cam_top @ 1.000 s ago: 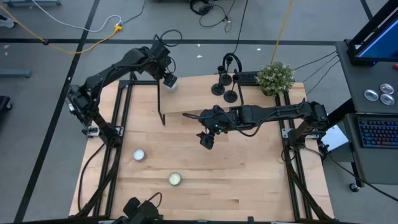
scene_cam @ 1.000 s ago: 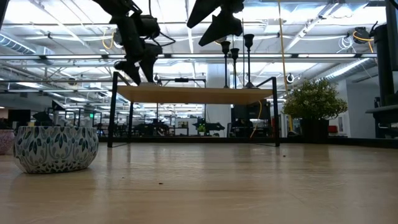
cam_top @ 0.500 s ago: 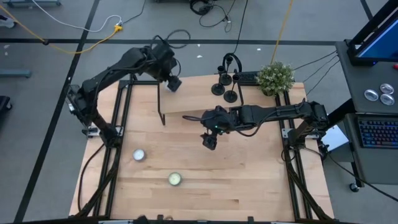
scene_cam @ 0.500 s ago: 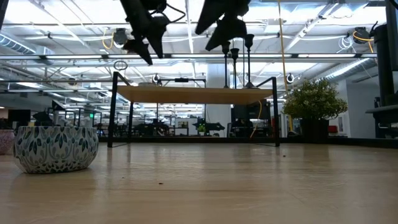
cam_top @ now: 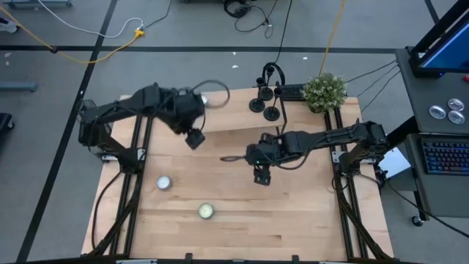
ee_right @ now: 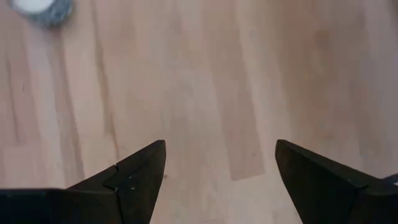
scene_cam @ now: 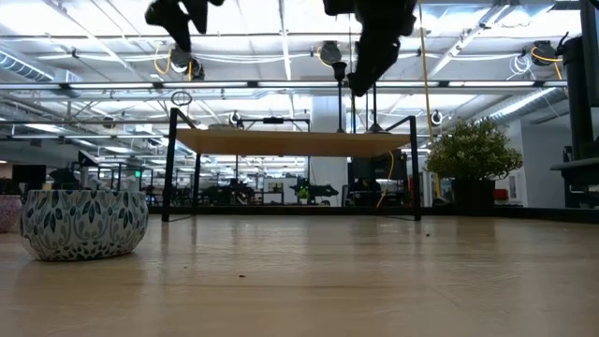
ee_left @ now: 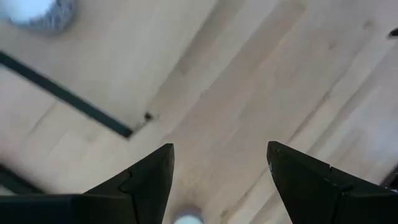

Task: Pick & Place candle stick holders
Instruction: Put the purple candle on the shelf

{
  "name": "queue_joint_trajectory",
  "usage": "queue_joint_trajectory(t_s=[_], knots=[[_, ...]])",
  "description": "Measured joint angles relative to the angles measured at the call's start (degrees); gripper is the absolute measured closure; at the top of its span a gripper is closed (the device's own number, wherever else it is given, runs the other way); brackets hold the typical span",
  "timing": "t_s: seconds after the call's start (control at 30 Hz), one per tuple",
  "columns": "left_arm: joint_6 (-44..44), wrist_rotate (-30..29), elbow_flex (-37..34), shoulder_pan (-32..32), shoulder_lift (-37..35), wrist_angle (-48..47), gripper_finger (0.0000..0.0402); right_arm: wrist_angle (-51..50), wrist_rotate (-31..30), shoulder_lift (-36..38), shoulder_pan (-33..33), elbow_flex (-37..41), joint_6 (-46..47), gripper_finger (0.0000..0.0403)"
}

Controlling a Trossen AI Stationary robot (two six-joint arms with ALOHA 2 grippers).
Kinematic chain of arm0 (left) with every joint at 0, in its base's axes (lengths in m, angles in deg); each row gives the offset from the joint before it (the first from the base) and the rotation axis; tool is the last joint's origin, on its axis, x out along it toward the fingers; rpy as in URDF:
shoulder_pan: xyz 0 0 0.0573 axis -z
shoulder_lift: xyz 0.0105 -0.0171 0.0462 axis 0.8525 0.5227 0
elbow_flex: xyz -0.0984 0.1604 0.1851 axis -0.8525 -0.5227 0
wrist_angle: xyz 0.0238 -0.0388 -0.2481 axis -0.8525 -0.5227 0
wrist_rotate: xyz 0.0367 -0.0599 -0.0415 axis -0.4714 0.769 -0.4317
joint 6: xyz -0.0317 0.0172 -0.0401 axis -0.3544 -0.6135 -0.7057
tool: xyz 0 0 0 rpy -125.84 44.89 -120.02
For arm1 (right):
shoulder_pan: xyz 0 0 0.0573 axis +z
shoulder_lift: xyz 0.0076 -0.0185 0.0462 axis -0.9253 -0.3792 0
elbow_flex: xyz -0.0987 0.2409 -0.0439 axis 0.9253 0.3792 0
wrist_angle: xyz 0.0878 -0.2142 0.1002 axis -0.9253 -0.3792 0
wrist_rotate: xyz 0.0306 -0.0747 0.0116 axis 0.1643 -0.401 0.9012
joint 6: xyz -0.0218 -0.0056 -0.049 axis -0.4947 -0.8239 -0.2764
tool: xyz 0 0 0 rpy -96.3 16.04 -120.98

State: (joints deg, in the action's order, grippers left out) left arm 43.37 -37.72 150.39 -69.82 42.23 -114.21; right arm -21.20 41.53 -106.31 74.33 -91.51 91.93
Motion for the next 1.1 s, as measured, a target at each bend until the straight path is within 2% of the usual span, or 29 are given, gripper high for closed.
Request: queue_joint_trajectory(t_s=[0.23,0.33,0.43,0.63,0.8,0.93,1.1], knots=[[-15.09,-11.88,-0.5,12.56,-0.23,-4.85,0.0137,6.69,-0.02,5.94,3.23,10.09,1.35,0.011],[-20.58,-12.86,-3.03,15.57,-0.59,-4.66,0.0137,11.21,-0.07,10.35,4.02,15.84,4.16,0.011],[-24.81,-11.14,-8.22,17.44,-1.09,-4.72,0.0137,14.22,0.06,14.97,4.73,21.25,7.85,0.011],[-32.31,-3.31,-24.45,20.25,-3.96,-4.49,0.0137,21.28,0.09,23.06,6.22,30.44,13.95,0.011],[-38.18,-0.09,-36.65,21.44,-8.13,-4.08,0.0137,26.57,0.13,27.05,6.64,35.72,17.11,0.011],[-39.04,1.56,-44.3,21.66,-11.8,-1.09,0.0137,29.09,0.09,28.21,6.62,37.92,18.11,0.011],[-35.03,1.43,-51.88,21.66,-15.63,6.55,0.0137,29.58,0.11,28.21,6.62,37.98,18.05,0.011]])
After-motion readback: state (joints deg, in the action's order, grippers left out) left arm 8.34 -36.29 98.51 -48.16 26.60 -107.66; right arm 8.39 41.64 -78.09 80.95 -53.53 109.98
